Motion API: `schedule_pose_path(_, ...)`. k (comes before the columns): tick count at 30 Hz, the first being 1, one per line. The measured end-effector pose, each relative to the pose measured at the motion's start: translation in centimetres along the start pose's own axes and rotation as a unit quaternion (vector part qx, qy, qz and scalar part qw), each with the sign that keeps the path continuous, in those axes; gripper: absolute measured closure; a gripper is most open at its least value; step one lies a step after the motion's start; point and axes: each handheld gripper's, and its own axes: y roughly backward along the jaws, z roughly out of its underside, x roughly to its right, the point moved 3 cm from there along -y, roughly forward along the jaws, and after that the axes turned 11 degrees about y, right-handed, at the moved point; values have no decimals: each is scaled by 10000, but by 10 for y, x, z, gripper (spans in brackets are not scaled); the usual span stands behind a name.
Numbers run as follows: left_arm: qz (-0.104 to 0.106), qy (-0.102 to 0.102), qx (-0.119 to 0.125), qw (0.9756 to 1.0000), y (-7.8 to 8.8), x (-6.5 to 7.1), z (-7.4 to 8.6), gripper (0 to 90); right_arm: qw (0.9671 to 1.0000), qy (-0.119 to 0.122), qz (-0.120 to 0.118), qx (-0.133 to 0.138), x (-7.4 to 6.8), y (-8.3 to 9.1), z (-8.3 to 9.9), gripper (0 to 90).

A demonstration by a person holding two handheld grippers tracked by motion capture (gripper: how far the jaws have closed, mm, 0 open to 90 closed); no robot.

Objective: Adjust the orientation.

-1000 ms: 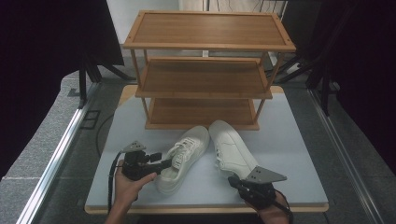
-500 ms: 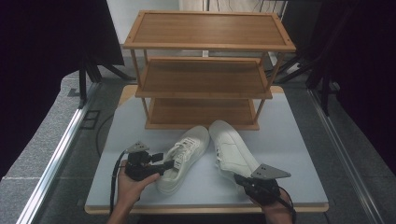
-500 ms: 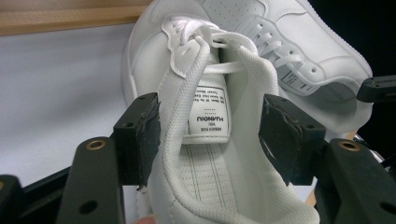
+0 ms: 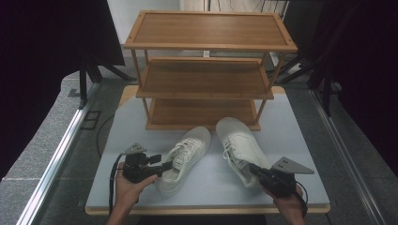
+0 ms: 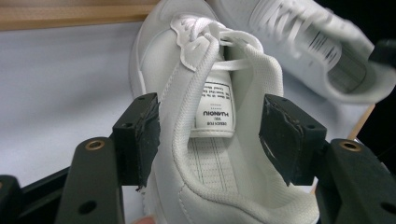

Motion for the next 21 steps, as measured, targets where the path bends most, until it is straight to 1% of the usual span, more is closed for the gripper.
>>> schedule_pose_path(1,0,0,0,10000,0,0,0,382,10000,0,0,0,0,0,0,891)
schedule_pose_path(2,-4,19,-32,10000,-2,1,1,382,9998,-62,200,36,11,3,0,891)
schedule_pose_path(3,-4,19,-32,10000,-2,1,1,382,9998,-62,200,36,11,3,0,891)
schedule_pose_path(4,5,3,-42,10000,-3,1,1,382,9996,-102,257,53,17,3,1,892)
schedule_pose_path(5,8,8,-66,10000,-4,2,1,382,9993,-209,296,78,23,4,2,892)
schedule_pose_path(8,-14,-6,-77,10000,-5,2,1,378,9980,-543,306,116,43,4,5,893)
schedule_pose_path(11,-25,14,-61,10000,-4,1,1,379,9959,-758,486,59,62,4,10,893)
schedule_pose_path(14,-31,11,-59,10000,-5,1,2,379,9927,-982,694,-73,83,5,21,893)
schedule_pose_path(15,-37,6,-67,10000,-6,1,2,379,9912,-1266,362,141,91,7,26,893)
schedule_pose_path(16,-37,6,-67,10000,-6,1,2,379,9912,-1266,362,141,91,7,26,893)
schedule_pose_path(17,-37,5,-66,10000,-6,0,2,379,9909,-1293,300,228,92,6,28,892)
schedule_pose_path(18,-36,16,-66,10000,-6,0,2,379,9909,-1293,300,228,92,6,28,892)
schedule_pose_path(20,-45,40,-57,10000,-6,-2,2,379,9927,-1155,295,151,88,4,24,891)
schedule_pose_path(21,-45,40,-57,10000,-6,-2,2,379,9927,-1155,295,151,88,4,24,891)
